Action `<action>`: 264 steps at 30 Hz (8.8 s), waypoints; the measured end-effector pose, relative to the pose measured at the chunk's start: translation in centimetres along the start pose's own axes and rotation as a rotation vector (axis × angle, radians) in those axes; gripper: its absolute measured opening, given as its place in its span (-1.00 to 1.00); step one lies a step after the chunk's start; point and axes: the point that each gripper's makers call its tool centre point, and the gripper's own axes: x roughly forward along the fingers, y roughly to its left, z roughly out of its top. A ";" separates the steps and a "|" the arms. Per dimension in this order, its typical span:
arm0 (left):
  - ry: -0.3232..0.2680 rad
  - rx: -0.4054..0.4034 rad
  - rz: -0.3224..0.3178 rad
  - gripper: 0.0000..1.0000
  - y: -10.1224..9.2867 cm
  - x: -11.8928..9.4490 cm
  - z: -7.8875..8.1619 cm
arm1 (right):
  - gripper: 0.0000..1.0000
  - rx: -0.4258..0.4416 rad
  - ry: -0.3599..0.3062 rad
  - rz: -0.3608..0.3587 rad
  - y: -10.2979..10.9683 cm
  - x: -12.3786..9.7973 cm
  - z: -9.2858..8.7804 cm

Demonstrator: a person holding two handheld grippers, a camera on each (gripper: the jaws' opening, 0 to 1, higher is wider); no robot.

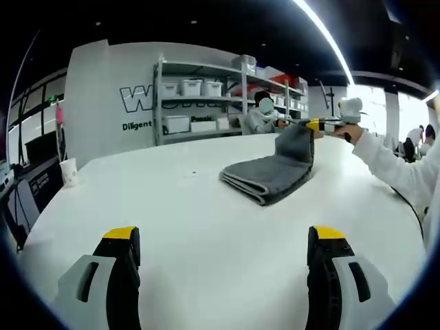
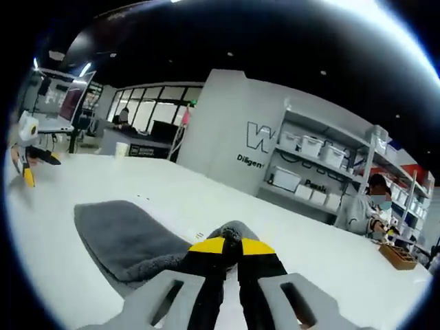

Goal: Open the folded towel by lifting each exposed corner and separating the folded layers until the towel lies flat within the target outline without major curled edges

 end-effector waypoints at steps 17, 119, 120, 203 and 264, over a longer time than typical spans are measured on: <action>0.011 -0.005 -0.002 0.99 0.0 0.2 -0.3 | -1.00 0.104 0.251 0.013 -1.4 -0.6 -7.8; -0.023 0.010 -0.038 0.99 -1.1 -0.1 0.9 | 0.31 -0.351 -0.035 0.329 26.4 2.0 0.1; -0.024 0.010 -0.038 0.99 -1.1 -0.1 1.0 | 0.24 -0.361 -0.049 0.324 26.5 2.1 0.1; -0.039 0.001 -0.033 0.99 -0.8 -0.3 1.3 | -1.00 -0.416 -0.103 0.414 29.0 2.2 -1.6; -0.045 -0.014 -0.040 0.99 -0.7 -0.3 1.3 | -1.00 -0.190 -0.077 0.007 8.4 2.9 -3.2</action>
